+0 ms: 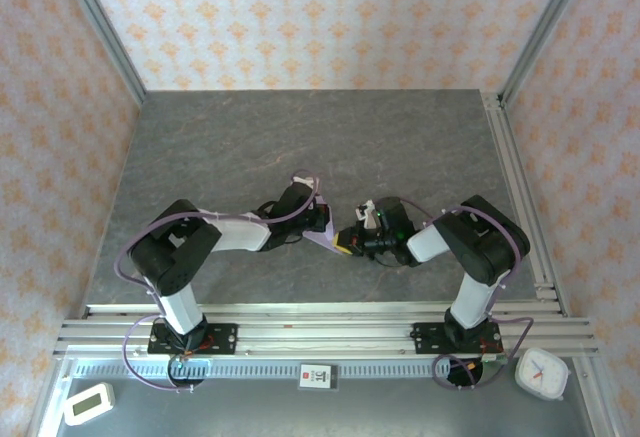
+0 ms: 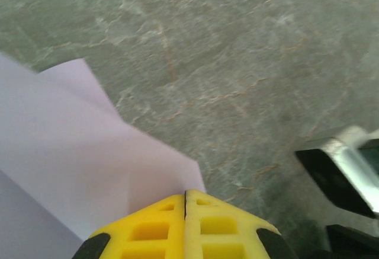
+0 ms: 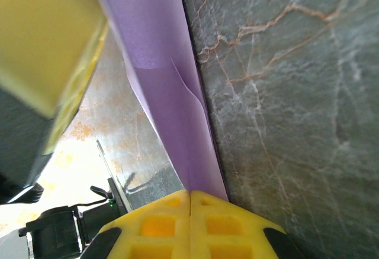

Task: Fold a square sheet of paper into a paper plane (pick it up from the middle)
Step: Fourth fold the wing at the center of the table.

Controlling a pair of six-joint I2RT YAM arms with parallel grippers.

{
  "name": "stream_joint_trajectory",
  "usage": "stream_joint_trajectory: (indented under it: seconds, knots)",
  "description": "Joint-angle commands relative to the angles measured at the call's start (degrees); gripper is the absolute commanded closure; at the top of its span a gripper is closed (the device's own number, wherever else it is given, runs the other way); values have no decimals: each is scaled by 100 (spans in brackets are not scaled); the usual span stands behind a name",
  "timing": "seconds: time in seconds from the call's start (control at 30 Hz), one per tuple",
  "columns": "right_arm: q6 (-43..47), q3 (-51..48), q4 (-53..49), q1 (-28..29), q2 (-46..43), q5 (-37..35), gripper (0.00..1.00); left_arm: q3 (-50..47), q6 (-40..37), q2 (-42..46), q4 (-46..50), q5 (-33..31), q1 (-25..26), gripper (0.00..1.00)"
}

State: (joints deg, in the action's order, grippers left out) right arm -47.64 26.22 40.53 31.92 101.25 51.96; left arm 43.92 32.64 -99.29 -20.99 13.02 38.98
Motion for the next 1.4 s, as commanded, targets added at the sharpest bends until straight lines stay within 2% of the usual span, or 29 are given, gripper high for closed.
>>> stream_joint_trajectory:
  seconds: [0.0,0.17,0.47,1.37]
  knots:
    - [-28,-99,-528,140,494,-622,100,-155,285,281,-352,237,77,100]
    - [-27,-100,-524,147,505,-633,100,-205,348,266,-435,219,256,100]
    - [-55,-134,-479,139,510,-632,100,62,156,-131,-318,44,268,100]
    - [-70,-143,-389,143,624,-582,100,381,-256,-669,-196,-418,-16,100]
